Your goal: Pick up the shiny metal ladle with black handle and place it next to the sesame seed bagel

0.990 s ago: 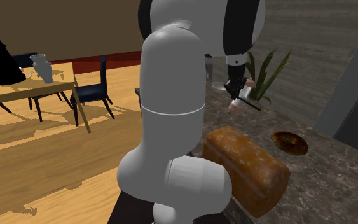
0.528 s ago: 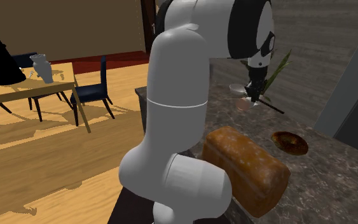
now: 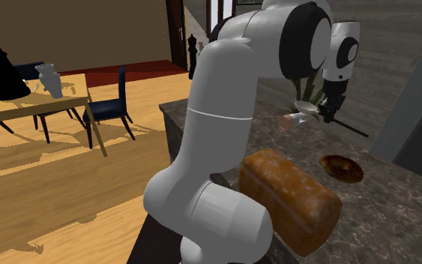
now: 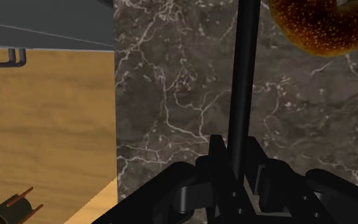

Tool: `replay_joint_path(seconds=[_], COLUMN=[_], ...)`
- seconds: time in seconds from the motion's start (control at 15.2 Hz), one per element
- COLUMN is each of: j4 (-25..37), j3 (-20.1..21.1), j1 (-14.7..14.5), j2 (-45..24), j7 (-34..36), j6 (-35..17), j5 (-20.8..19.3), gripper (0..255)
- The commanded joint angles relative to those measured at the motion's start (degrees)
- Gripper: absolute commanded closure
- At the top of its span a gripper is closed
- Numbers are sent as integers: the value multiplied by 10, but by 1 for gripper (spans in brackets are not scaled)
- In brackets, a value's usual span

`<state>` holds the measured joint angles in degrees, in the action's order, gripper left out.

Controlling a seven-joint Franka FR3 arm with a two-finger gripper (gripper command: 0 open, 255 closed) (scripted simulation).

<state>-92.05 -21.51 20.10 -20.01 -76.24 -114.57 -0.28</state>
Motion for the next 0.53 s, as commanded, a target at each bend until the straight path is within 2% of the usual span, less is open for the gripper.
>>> replay_joint_path(seconds=[0.0, 0.33, 0.46], j4=[34, 157, 156], j3=[-4, -6, -5], j1=[22, 85, 87], j2=[-25, -108, -112], j7=[-28, -87, -89], j6=[8, 46, 40], j5=[13, 48, 49], gripper=[255, 255, 255])
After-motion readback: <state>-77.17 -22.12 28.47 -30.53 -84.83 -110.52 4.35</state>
